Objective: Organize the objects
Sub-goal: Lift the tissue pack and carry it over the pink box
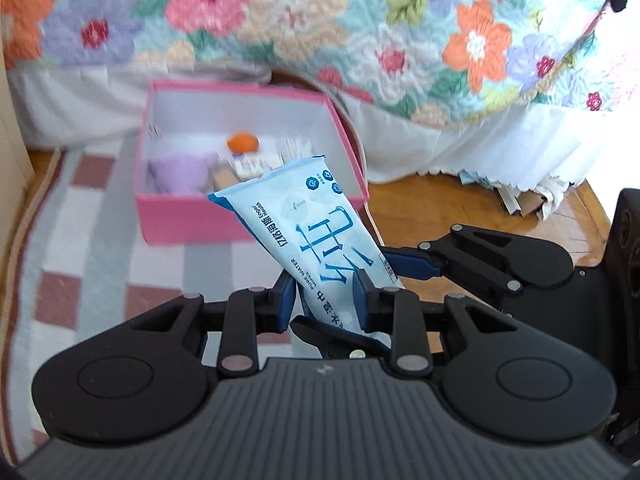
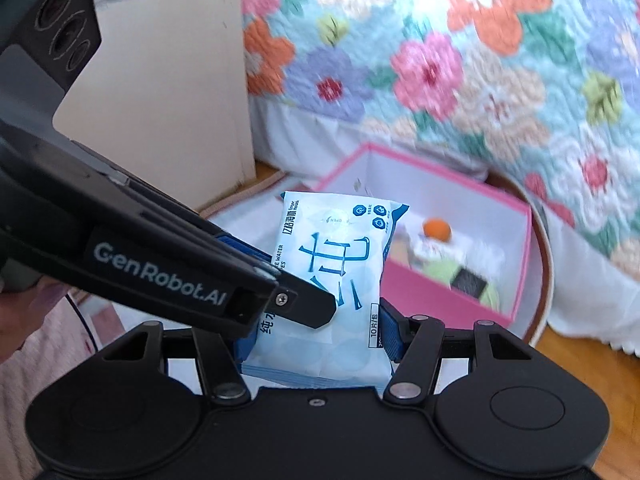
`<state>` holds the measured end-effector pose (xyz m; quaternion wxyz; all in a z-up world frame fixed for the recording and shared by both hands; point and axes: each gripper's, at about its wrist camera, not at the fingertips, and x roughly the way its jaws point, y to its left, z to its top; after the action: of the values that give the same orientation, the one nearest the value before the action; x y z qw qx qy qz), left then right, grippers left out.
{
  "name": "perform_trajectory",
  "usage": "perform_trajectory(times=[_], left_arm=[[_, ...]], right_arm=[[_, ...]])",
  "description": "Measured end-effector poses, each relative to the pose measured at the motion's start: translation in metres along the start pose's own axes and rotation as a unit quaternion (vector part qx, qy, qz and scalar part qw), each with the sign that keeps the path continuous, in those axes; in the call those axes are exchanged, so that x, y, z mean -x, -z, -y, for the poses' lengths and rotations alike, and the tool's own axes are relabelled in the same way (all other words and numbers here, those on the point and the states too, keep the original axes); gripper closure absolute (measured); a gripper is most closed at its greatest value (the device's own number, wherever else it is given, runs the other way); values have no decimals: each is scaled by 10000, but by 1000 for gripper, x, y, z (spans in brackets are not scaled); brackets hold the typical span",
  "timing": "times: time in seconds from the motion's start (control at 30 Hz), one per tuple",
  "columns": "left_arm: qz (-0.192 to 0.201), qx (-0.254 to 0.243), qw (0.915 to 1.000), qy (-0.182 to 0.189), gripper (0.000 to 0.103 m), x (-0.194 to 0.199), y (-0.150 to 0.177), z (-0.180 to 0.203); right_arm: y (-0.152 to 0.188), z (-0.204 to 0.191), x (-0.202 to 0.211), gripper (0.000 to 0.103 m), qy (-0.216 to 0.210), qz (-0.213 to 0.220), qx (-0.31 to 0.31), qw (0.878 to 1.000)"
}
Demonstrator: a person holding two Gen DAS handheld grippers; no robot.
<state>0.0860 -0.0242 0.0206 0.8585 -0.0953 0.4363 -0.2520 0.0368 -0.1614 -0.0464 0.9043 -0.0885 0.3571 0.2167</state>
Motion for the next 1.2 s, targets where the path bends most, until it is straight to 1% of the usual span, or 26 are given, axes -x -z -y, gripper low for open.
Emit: perform_trajectory(times=[0.13,0.27,0.4,0.5,0.57,0.7,0.83,0.97,1.1,1.2], left_arm=[[267,-76,9995,-138,75,17,-19,-1],[396,-29,9991,-160,75,15,-46,-11],[408,69,9990,-183,75,-2,-79,-26],[321,157,9991,-217,75,-24,-104,-38],[249,205,9992,-251,75,-42,-120,-47],[-13,355,9988,-324,75,-84,-149,-66],[-318,712,9963,-365,75,-128,-165,-86],[-626,932,9926,-459,75,-169,-170,-103],[-811,1098,9889,-588,75,-196,-166,-117],[-897,1081,9874,-727,75,-209,-162,-120]], right_arm=[[-21,-2,4,39,-33,333,106,9994],[-47,8,-8,39,-40,392,78,9992],[-74,19,-30,39,-16,363,154,9992],[-94,34,-56,39,-84,221,-23,9997],[-101,54,-76,39,-154,138,-211,9996],[-106,92,-119,39,-334,40,-659,9973],[-102,126,-163,40,-550,-194,-941,9939],[-93,142,-201,40,-763,-559,-1382,9859],[-85,147,-228,40,-894,-798,-1356,9835],[-79,150,-243,40,-1017,-948,-1437,9798]])
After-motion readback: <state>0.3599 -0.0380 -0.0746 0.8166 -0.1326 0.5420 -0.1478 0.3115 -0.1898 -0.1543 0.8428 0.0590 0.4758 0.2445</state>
